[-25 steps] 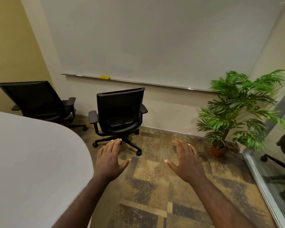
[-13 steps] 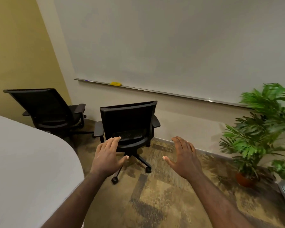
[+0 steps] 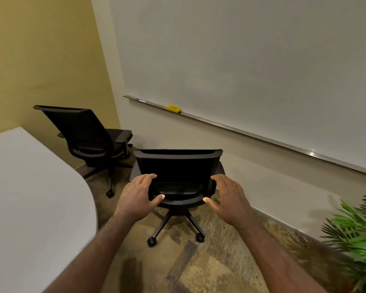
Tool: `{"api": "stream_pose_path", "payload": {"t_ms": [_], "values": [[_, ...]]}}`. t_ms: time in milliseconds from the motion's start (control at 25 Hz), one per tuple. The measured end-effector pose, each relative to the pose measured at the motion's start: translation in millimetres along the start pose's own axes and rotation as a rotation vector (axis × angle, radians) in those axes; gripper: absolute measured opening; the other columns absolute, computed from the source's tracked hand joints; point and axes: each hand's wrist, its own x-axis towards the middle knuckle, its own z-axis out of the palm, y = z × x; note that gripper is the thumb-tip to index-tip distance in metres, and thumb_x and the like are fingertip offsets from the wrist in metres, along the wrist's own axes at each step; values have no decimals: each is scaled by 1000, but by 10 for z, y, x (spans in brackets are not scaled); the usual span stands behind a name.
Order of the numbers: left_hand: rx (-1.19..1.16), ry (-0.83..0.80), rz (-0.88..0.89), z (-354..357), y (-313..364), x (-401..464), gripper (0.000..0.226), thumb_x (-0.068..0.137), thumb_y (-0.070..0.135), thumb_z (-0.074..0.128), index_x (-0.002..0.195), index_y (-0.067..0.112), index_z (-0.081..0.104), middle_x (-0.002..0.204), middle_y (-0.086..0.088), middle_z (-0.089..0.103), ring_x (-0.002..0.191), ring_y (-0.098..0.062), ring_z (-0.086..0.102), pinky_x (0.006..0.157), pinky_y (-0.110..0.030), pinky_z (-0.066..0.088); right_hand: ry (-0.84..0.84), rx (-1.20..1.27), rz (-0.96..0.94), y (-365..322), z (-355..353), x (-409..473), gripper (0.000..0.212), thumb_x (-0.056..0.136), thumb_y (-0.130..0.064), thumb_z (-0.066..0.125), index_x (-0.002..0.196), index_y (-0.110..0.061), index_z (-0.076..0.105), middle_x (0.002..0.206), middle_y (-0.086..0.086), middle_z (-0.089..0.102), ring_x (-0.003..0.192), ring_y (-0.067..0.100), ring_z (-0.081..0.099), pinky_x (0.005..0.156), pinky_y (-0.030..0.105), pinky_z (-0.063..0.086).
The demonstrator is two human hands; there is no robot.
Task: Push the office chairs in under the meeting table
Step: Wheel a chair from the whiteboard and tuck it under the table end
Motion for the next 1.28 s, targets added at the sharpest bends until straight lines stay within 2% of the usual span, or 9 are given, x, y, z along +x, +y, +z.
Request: {"api": "stream_pose_path", "payload": {"t_ms": [400, 560, 720, 800, 880, 1000, 1080, 1160, 1280], "values": [[33, -24, -9, 460, -453, 1144, 67, 77, 63, 56, 134, 31, 38, 133, 8, 51, 125, -11, 43, 103, -38, 35, -39, -46, 3, 363, 536, 1230, 68, 83, -55, 57, 138, -22, 33, 142, 2, 42, 129, 21, 36, 107, 38, 24], [54, -111, 18, 621, -578, 1511, 69, 77, 61, 59, 135, 31, 38, 137, 8, 48, 129, -12, 37, 107, -39, 29, -90, -68, 36, 475, 707, 1524, 71, 84, -54, 57, 140, -20, 31, 145, 3, 39, 132, 22, 32, 109, 39, 22], [87, -220, 29, 780, -691, 1775, 68, 76, 61, 60, 134, 31, 40, 138, 9, 46, 129, -12, 37, 108, -38, 27, -132, -58, 33, 591, 863, 1747, 66, 82, -49, 62, 136, -20, 38, 137, 1, 46, 127, 20, 38, 108, 38, 26], [93, -256, 19, 852, -721, 1870, 62, 77, 62, 57, 129, 31, 45, 130, 11, 52, 122, -11, 44, 104, -36, 33, -134, -52, -4, 676, 922, 1871, 55, 81, -47, 63, 127, -21, 47, 125, -2, 55, 119, 18, 45, 105, 36, 30], [113, -269, 13, 907, -739, 1942, 51, 77, 63, 54, 118, 33, 53, 114, 14, 60, 108, -9, 53, 94, -33, 42, -146, -48, -37, 762, 977, 1981, 44, 81, -46, 62, 117, -21, 55, 111, -5, 60, 107, 16, 52, 97, 34, 37], [158, -300, -10, 967, -756, 2022, 39, 73, 64, 53, 100, 36, 58, 90, 17, 62, 84, -6, 56, 75, -28, 44, -208, -24, -64, 865, 1046, 2095, 40, 80, -54, 58, 106, -23, 57, 97, -8, 60, 89, 12, 54, 77, 30, 46], [196, -344, -39, 1015, -752, 2086, 29, 71, 63, 55, 85, 38, 56, 76, 19, 58, 71, -2, 52, 68, -27, 41, -272, -36, -92, 966, 1098, 2158, 37, 77, -60, 54, 95, -27, 57, 84, -11, 58, 76, 10, 52, 64, 29, 45], [225, -384, -73, 1035, -737, 2132, 23, 71, 59, 58, 69, 39, 48, 64, 20, 53, 60, 2, 47, 65, -27, 37, -319, -51, -112, 1052, 1136, 2226, 28, 75, -56, 56, 80, -29, 53, 72, -11, 55, 64, 10, 50, 56, 29, 40], [280, -410, -122, 1074, -707, 2176, 25, 73, 50, 60, 60, 37, 44, 56, 19, 49, 53, 3, 44, 63, -27, 34, -385, -117, -140, 1150, 1196, 2321, 21, 74, -46, 59, 69, -29, 48, 65, -9, 56, 59, 14, 52, 57, 29, 34]]}}
